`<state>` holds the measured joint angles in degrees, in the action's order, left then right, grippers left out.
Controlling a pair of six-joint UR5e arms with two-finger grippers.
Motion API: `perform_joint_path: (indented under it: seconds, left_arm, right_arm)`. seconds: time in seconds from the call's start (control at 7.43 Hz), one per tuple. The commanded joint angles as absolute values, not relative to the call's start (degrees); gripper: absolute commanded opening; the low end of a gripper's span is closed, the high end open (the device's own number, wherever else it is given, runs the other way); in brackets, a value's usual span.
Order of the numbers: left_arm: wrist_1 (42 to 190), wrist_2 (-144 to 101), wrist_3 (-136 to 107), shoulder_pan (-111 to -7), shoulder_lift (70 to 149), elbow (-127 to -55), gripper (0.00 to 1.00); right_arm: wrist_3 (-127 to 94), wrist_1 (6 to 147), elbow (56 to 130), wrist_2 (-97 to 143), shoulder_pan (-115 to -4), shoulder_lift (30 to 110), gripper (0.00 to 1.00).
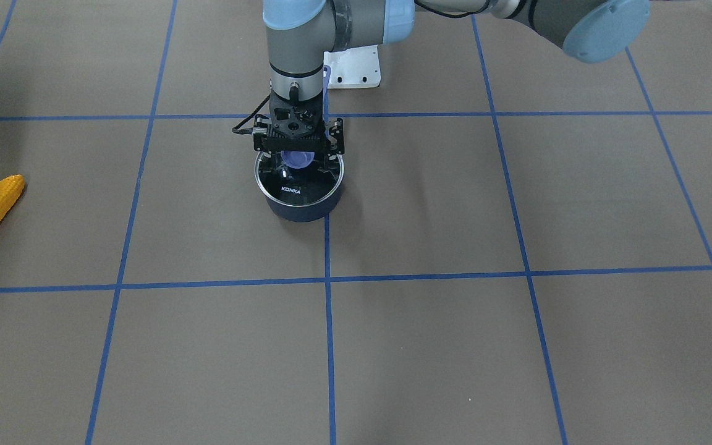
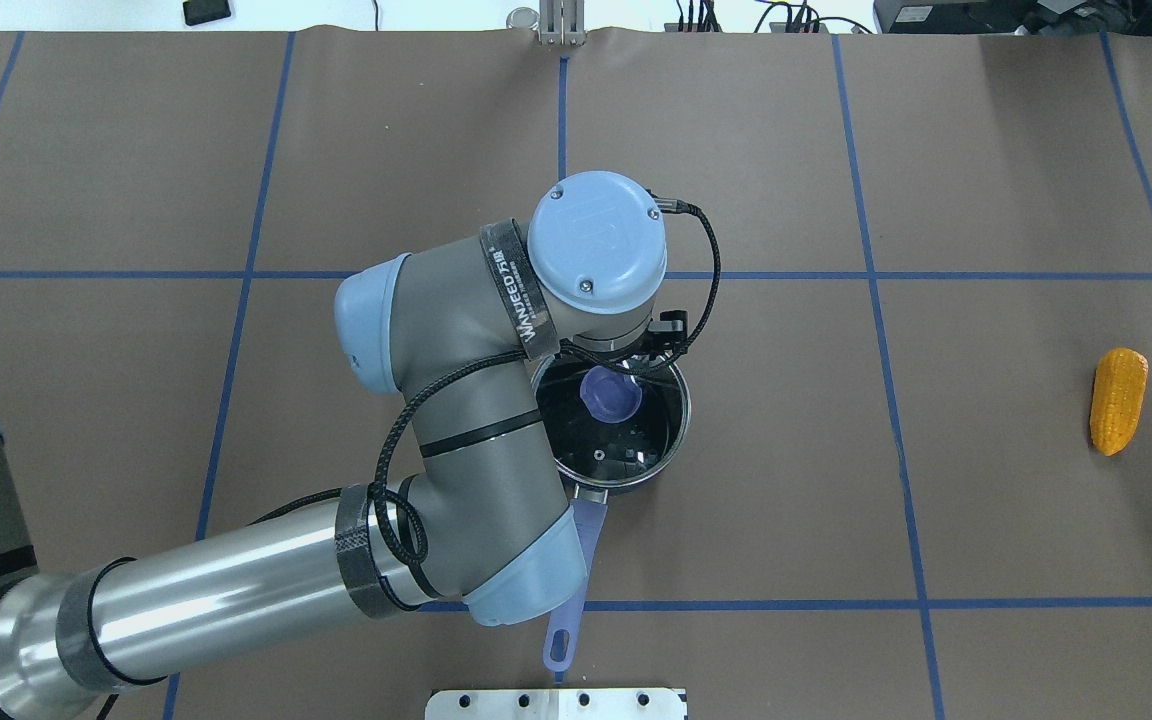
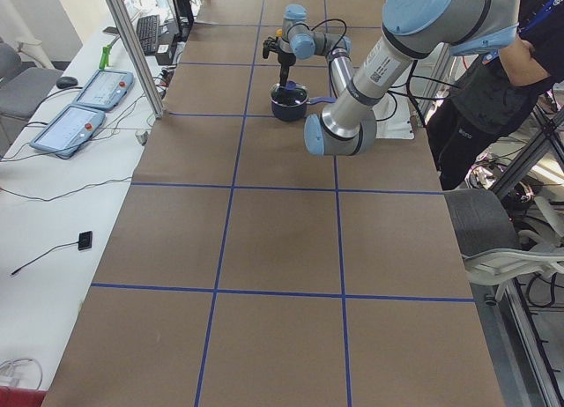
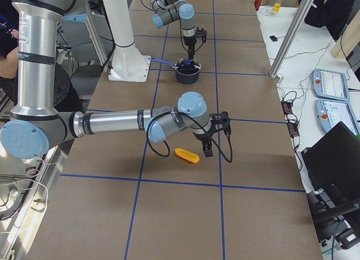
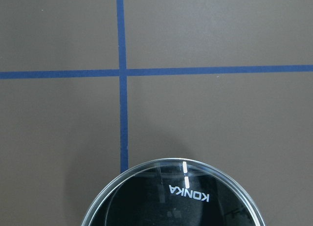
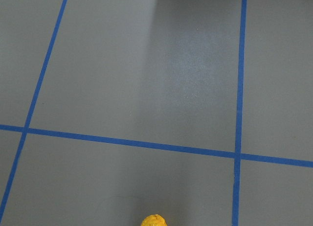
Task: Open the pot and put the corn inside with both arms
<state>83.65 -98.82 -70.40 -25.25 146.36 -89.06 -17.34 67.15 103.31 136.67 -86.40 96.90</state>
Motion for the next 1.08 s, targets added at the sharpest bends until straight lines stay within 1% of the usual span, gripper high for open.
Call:
perform_joint_path:
  seconds: [0.0, 0.27, 0.54, 0.67, 0.94]
  left_arm:
    - [83.67, -97.57, -70.66, -23.65, 146.34, -89.03, 0.99]
    - [83.67, -97.21, -70.75, -23.12, 146.16, -89.03, 0.99]
    - [83.67, -97.12, -70.93, -23.12, 146.08, -89.12, 0.96]
    - [83.76, -97.12, -70.93, -23.03, 145.81, -89.12, 0.89]
    - [83.85, -96.33, -70.84, -23.03, 145.81, -89.12, 0.59]
  right_arm:
    - [-17.31, 67.15, 103.27, 136.67, -86.40, 97.12, 1.00]
    - [-17.40, 67.15, 103.45, 136.67, -86.40, 97.21, 1.00]
    - [-17.40, 67.15, 103.62, 136.76, -86.40, 97.21, 1.00]
    - [-17.40, 67.15, 103.54, 136.67, -86.40, 97.21, 1.00]
    - [-17.40, 67.15, 103.54, 136.76, -86.40, 97.21, 1.00]
